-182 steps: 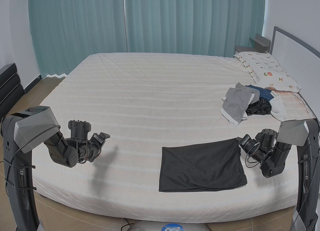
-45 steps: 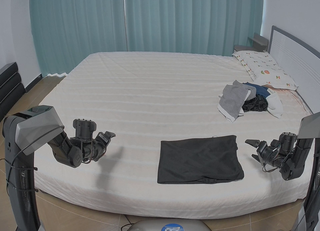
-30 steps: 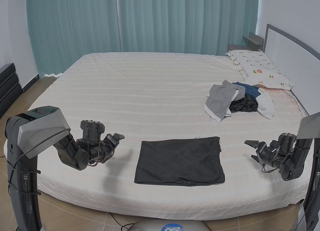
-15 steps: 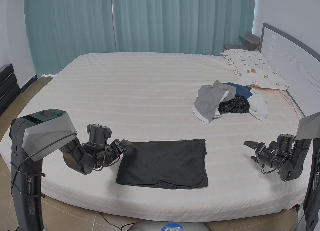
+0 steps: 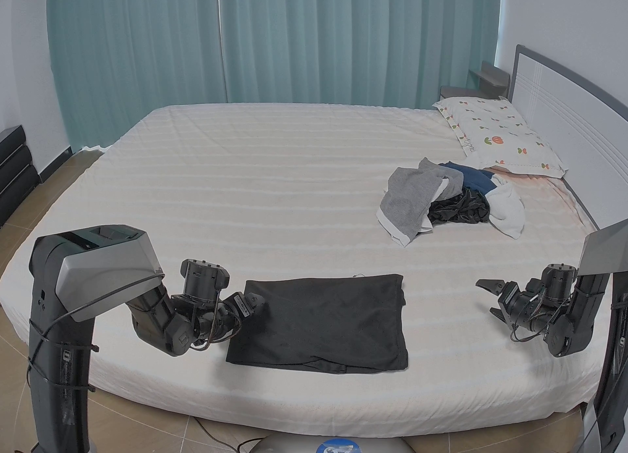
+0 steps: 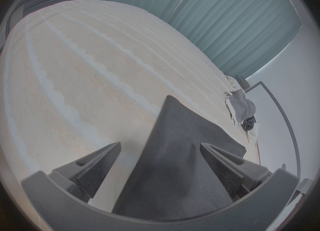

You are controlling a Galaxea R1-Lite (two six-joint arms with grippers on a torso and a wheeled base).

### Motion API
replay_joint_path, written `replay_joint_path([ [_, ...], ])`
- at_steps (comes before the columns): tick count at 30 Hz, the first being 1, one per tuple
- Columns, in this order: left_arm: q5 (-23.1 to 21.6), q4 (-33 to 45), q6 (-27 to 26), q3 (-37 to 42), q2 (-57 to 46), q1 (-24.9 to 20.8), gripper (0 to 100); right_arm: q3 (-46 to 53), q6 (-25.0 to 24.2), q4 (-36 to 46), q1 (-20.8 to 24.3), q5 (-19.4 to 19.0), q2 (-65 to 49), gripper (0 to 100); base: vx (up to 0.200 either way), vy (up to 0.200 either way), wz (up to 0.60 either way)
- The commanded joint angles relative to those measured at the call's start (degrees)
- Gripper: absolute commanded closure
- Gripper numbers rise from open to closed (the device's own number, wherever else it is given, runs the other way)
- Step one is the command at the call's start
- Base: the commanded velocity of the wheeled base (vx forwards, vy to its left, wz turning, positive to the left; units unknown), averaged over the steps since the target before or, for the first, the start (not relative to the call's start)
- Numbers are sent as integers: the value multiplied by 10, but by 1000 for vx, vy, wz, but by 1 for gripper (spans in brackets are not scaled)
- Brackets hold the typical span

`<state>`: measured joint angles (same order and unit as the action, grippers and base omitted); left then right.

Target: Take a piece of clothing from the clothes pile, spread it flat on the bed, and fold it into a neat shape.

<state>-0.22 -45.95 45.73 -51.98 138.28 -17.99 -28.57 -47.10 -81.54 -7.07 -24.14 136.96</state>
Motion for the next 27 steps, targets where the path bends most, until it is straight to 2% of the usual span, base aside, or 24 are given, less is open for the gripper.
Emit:
replay_joint_path([
  [1, 0, -6, 1, 7, 0, -6, 0, 0, 1, 0, 0, 0, 1, 0, 0, 0, 0],
  [8, -7, -81, 1, 43, -2, -12, 0, 0, 1, 0, 0, 0, 1, 0, 0, 0, 0],
  [16, -7, -80, -2, 44, 3, -12, 0, 0, 1, 0, 0, -1, 1, 0, 0, 0, 0],
  [17, -7, -80, -2, 44, 3, -12, 100, 0, 1, 0, 0, -1, 1, 0, 0, 0, 0],
  [27, -7, -78, 2, 43, -1, -6, 100, 0, 1, 0, 0, -1, 3, 0, 0, 0, 0],
])
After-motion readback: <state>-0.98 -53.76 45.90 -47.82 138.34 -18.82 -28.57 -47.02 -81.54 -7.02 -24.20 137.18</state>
